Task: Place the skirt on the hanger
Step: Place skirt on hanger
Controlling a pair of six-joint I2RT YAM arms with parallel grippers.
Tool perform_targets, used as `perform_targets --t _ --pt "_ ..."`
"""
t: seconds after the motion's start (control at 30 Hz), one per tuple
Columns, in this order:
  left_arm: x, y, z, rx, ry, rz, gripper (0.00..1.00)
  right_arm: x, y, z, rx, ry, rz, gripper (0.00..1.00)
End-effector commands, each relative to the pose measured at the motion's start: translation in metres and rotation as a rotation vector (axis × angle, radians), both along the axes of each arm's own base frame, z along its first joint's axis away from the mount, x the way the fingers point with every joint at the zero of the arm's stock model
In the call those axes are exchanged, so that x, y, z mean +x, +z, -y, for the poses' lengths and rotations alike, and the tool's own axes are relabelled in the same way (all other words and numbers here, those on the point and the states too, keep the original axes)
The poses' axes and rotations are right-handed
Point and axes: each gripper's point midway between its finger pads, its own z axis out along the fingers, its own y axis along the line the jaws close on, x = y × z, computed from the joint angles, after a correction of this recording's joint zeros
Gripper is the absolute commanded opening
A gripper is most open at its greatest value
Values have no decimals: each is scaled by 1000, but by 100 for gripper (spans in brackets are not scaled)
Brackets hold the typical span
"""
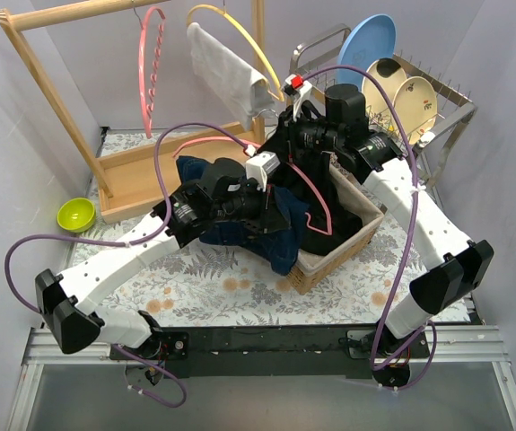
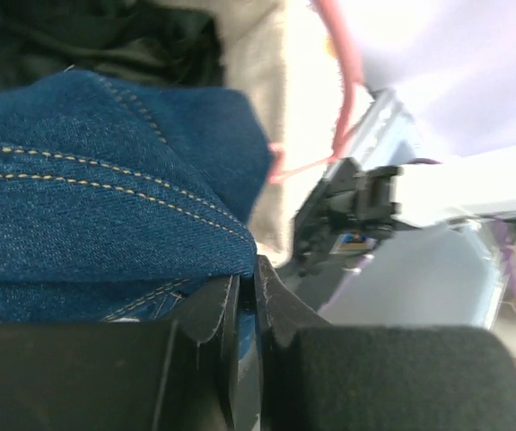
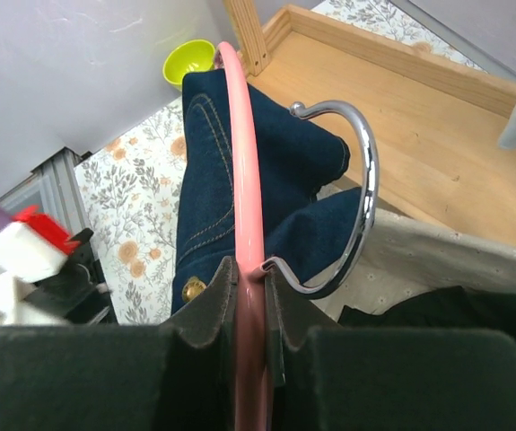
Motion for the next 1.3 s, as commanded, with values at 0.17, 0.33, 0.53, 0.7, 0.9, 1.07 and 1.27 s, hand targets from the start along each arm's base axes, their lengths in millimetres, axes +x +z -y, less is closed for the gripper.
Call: perform_targets --t 0.17,0.33,0.53,0.7,0.9,1.07,1.27 --pt "-78 85 -10 -287 -296 81 0 -4 86 -19 194 97 125 1" --pt "-69 43 -24 -167 -189 32 0 -14 104 -22 203 162 194 1" --pt "-47 31 -55 -35 10 71 76 -33 117 -17 211 228 256 1" --pt "3 73 -150 14 556 283 82 -48 131 0 175 217 358 1" --pt "13 90 -202 78 737 424 85 -68 124 12 109 274 425 1" --pt "20 65 -201 192 736 411 84 -81 129 24 90 271 467 1" --pt "7 71 -197 103 650 458 84 -87 124 31 68 301 482 1"
